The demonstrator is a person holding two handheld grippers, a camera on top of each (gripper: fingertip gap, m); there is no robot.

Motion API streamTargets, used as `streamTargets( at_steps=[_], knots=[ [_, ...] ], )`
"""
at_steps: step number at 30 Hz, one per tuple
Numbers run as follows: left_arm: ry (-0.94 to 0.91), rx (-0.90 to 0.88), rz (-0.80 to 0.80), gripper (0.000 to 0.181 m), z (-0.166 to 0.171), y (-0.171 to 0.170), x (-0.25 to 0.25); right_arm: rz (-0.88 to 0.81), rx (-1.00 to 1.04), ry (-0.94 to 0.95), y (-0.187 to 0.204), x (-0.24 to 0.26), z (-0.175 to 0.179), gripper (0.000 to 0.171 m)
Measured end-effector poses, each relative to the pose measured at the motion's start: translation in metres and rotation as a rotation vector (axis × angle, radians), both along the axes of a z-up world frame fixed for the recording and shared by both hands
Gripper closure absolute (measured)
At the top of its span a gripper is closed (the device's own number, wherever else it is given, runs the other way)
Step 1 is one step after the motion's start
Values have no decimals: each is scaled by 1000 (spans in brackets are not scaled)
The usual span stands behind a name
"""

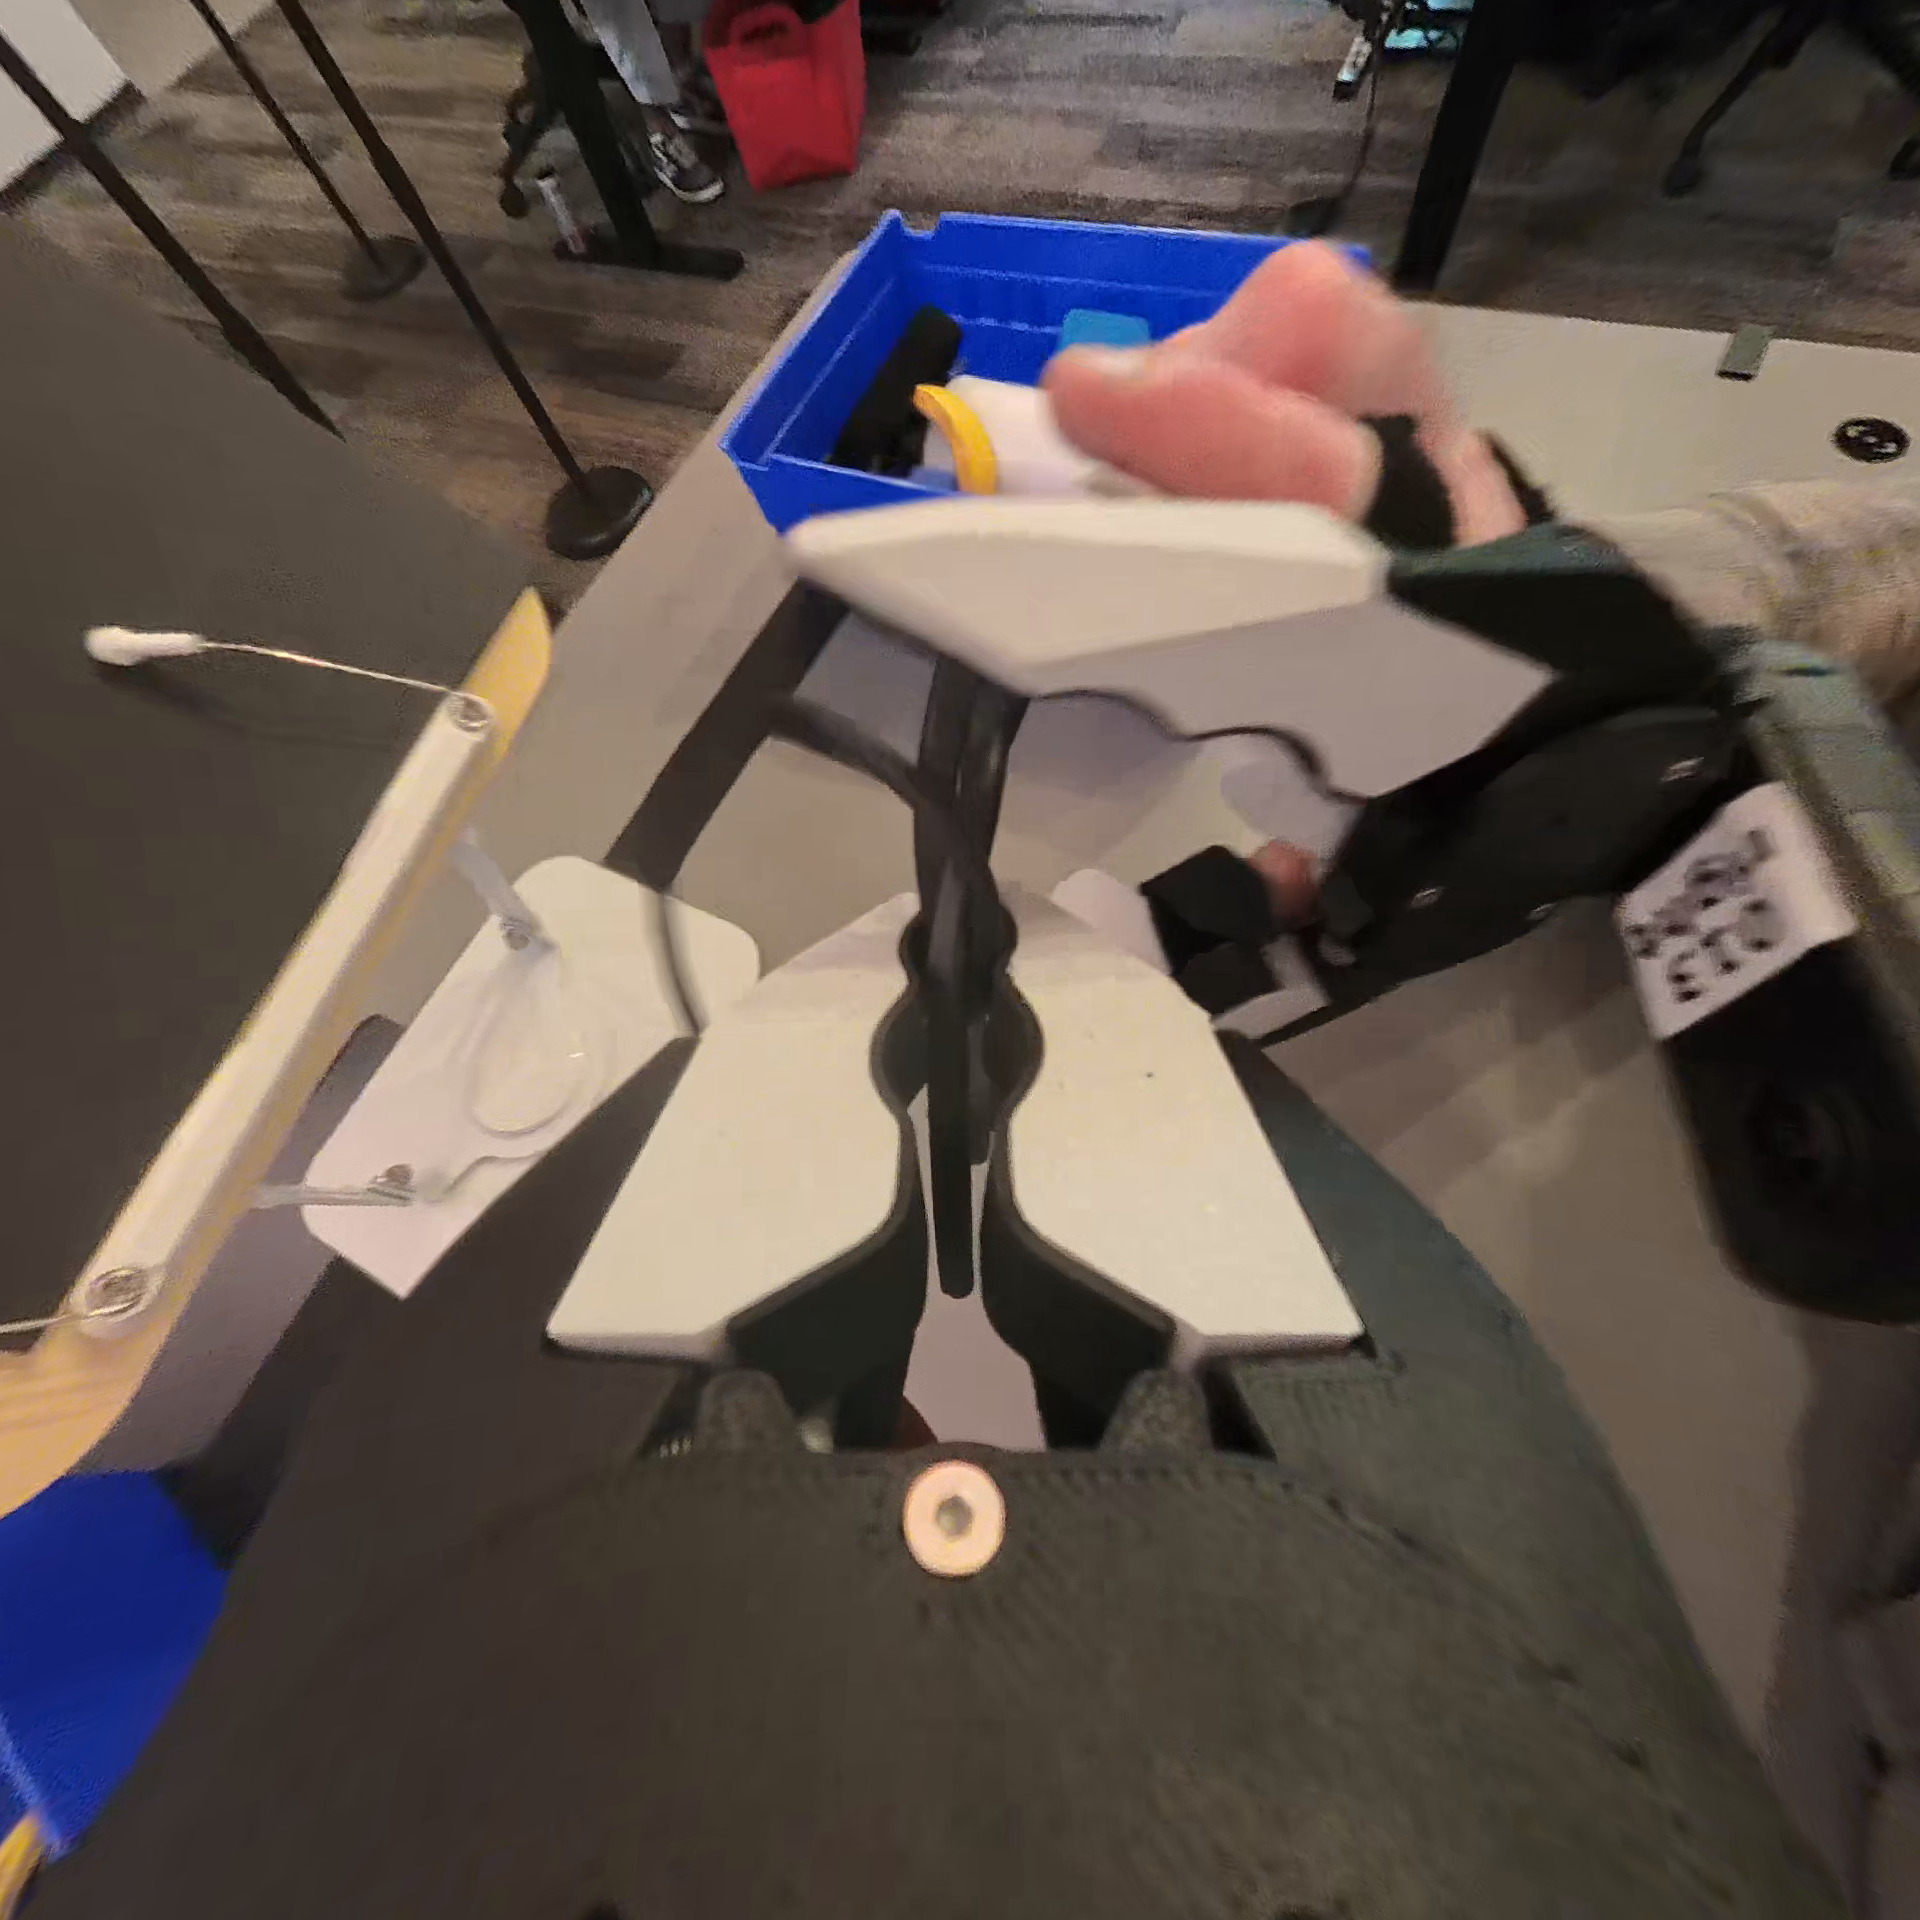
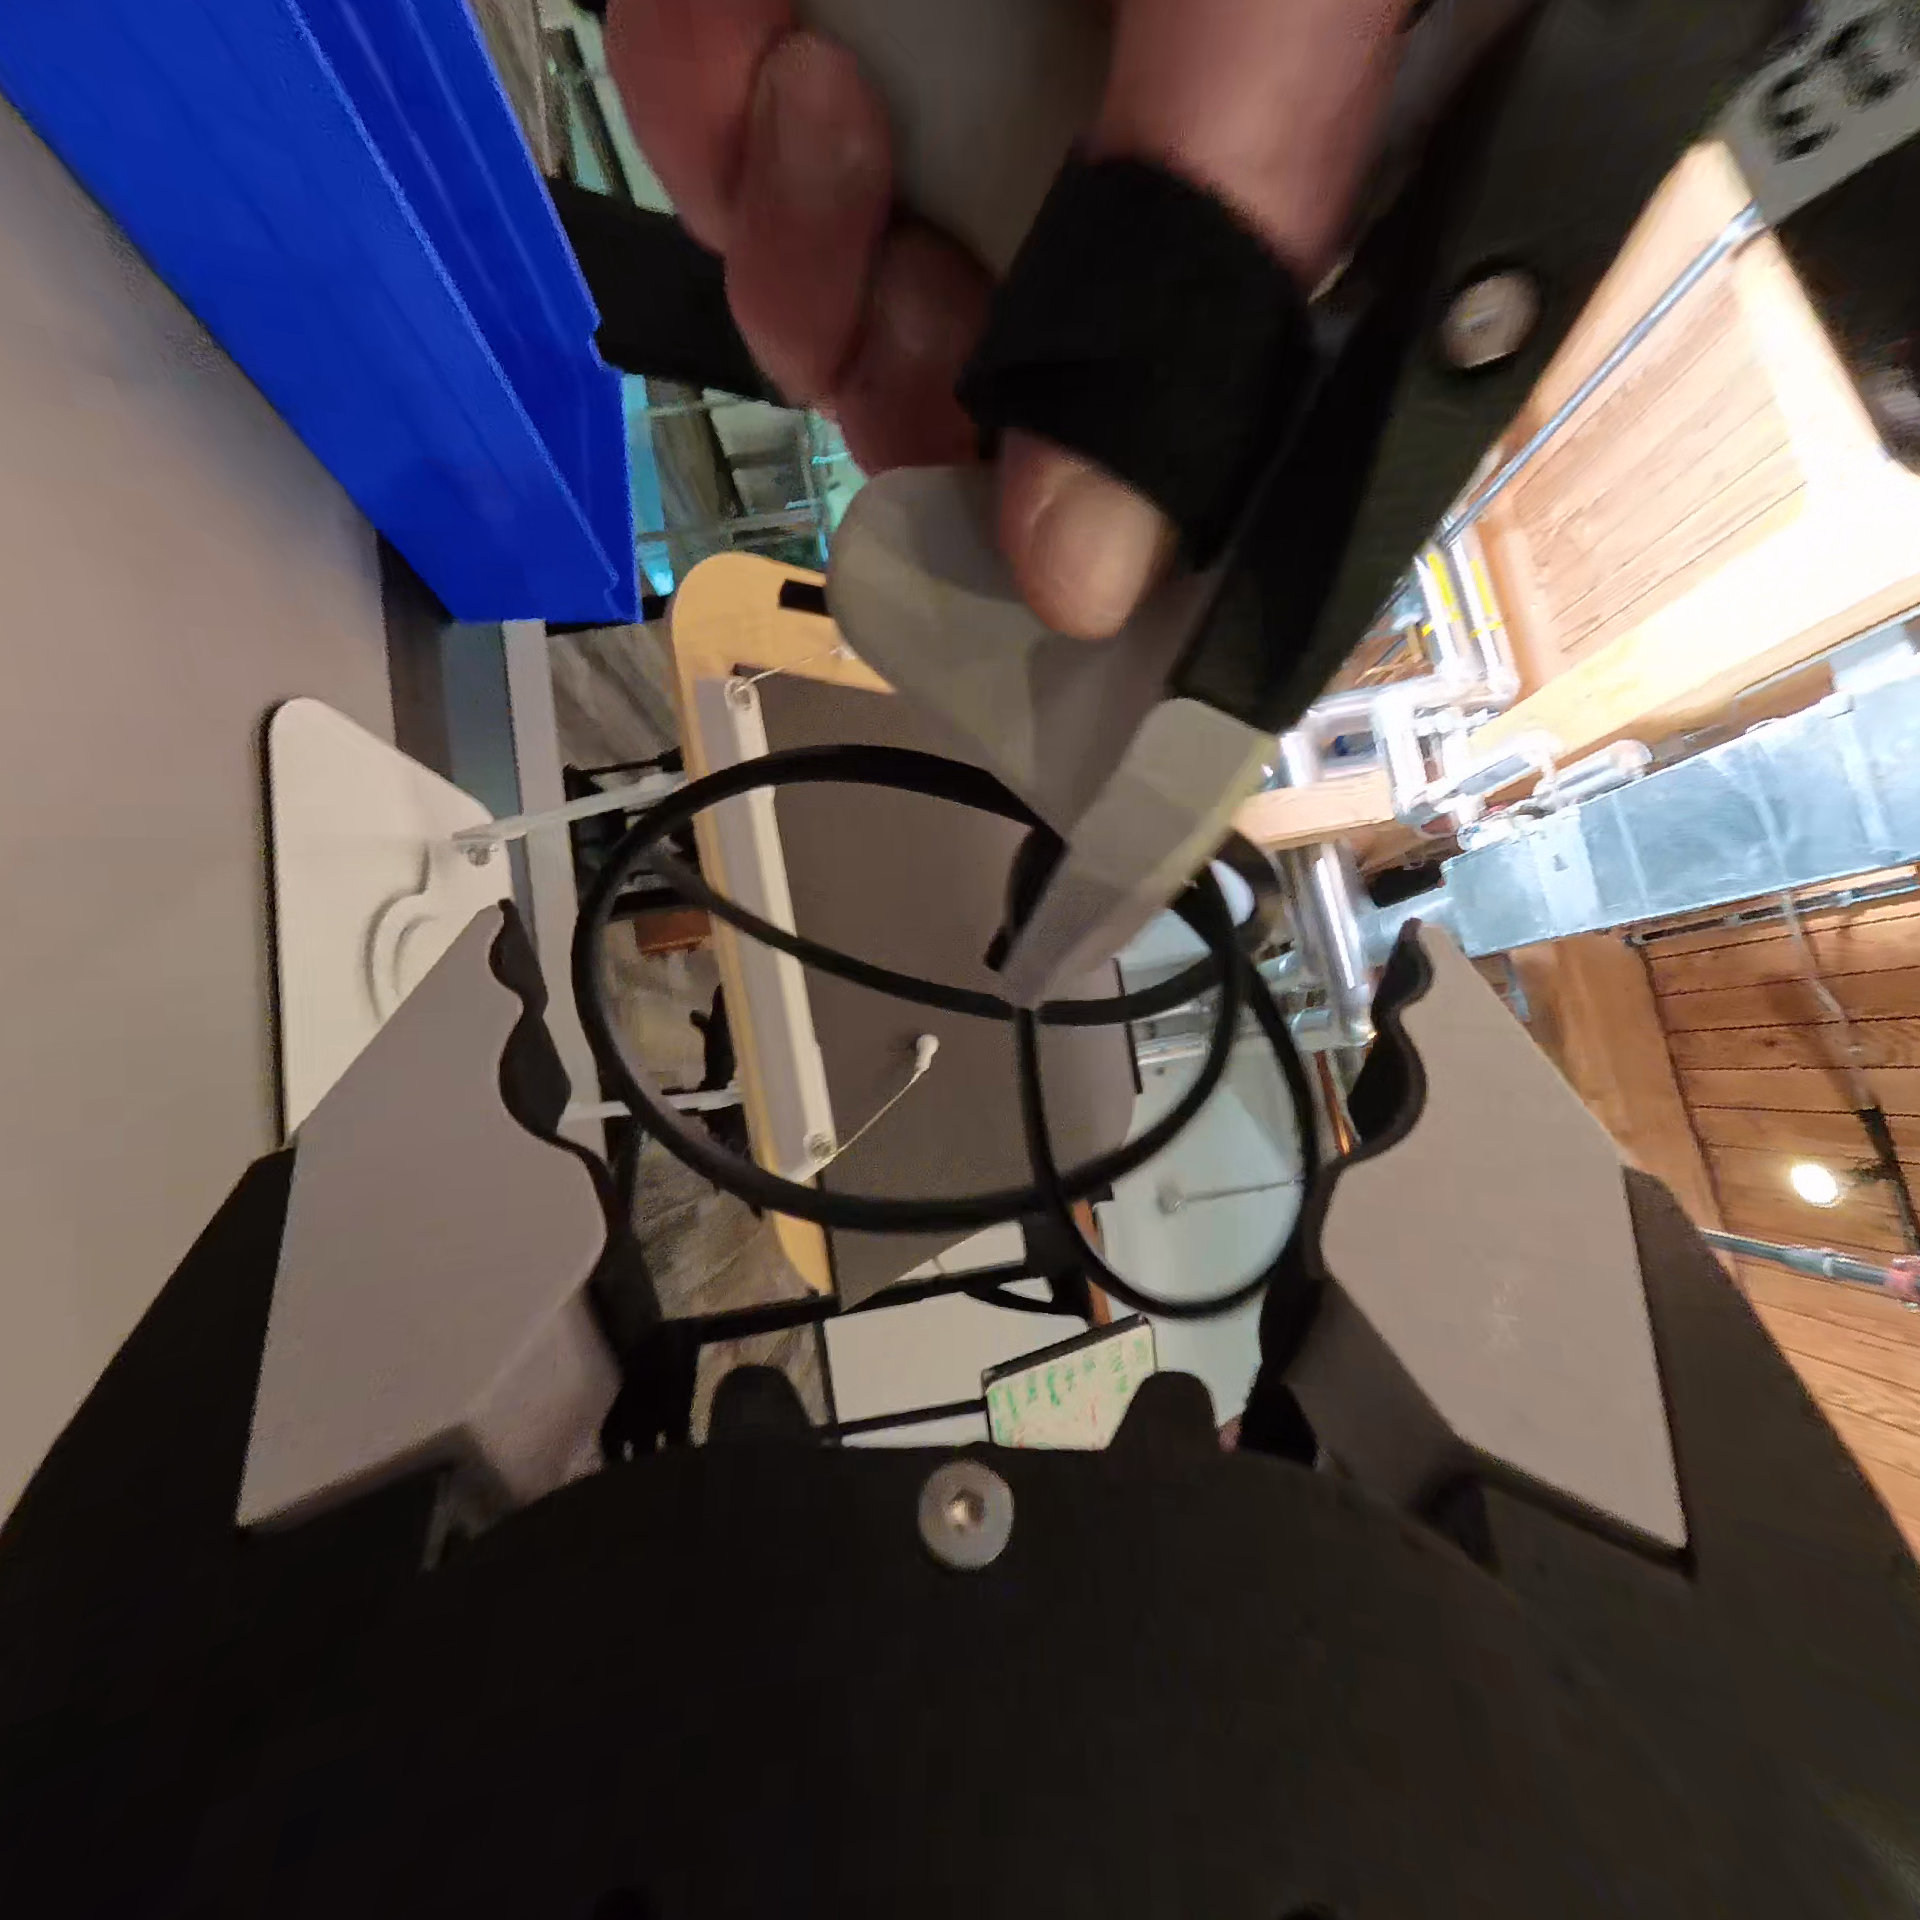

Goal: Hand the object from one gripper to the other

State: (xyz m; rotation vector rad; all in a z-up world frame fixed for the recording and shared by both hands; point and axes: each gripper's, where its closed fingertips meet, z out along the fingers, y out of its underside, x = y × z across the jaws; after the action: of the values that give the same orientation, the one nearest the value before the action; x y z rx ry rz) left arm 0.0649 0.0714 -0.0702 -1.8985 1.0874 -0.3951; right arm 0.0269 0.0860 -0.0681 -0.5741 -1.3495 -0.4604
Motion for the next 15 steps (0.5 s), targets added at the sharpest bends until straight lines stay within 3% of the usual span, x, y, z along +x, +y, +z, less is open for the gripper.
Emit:
streamTargets(
  at_steps=[3,8,12,15],
  knots=[
    [23,-27,-14,175,-7,-5,7,-57,38,-54,15,2,-13,30],
    [46,-50,-19,176,-14,-4,5,-62,88,-11,13,12,1,93],
    [36,-74,-26,175,-18,-7,8,-50,104,18,11,17,8,130],
    [26,-67,-32,176,-14,-7,8,-45,99,22,11,18,8,145]
  ],
)
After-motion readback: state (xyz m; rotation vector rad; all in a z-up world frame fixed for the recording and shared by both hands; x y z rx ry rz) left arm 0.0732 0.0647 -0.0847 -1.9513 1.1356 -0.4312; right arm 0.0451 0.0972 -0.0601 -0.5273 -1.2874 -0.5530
